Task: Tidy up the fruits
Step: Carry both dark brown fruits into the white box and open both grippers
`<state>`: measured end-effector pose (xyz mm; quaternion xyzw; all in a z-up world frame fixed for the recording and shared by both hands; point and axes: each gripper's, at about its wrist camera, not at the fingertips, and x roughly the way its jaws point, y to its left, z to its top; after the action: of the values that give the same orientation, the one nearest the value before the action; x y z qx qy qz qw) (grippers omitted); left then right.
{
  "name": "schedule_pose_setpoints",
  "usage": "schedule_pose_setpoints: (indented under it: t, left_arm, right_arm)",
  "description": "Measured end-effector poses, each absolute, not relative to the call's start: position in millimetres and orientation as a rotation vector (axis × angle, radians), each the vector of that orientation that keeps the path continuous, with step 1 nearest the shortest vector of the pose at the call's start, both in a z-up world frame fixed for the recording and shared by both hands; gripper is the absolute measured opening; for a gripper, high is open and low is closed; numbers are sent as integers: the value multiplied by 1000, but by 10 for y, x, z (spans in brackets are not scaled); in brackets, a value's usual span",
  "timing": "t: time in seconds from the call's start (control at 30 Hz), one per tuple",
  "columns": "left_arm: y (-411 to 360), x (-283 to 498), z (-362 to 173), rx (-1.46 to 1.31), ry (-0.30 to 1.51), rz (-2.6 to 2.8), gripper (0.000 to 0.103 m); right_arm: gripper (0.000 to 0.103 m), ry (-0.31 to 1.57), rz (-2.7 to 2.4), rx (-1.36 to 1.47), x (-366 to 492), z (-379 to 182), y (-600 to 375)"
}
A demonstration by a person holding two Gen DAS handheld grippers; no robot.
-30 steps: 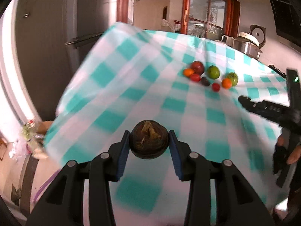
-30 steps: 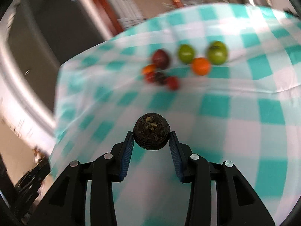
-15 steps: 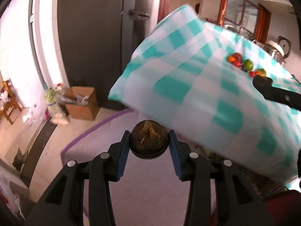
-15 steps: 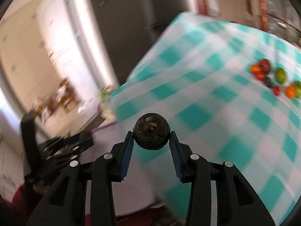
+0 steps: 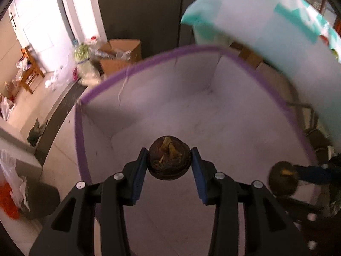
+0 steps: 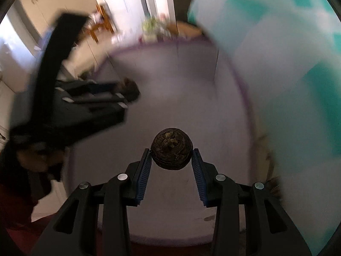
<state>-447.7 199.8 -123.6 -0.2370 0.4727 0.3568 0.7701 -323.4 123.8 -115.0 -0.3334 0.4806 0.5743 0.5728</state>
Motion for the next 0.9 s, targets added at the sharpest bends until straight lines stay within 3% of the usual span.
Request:
schedule_pose_setpoints:
  t: [0.2, 0.4, 0.63, 0.8, 0.9]
  left_arm:
    - [2077, -4421, -1385, -541, 1102, 783, 42]
    - [2162, -4350, -1545, -598, 1215, 779, 42]
    - [2121, -4316, -1578, -568, 1241, 780, 53]
    - [2058, -4285, -1556, -566, 1233, 763, 62]
    - [2024, -4255, -1540, -553, 1222, 762, 66]
  right_arm:
    - [39, 1266, 1264, -841, -3129, -1694, 1475]
    - [40, 1249, 1274, -880, -3164, -1706, 1586]
    - [41, 1242, 1256, -878, -3240, -1682, 1492]
    - [56, 1203, 1266, -878, -3241, -1617, 1409]
    - [57, 1143, 1292, -887, -3401, -1534, 1466]
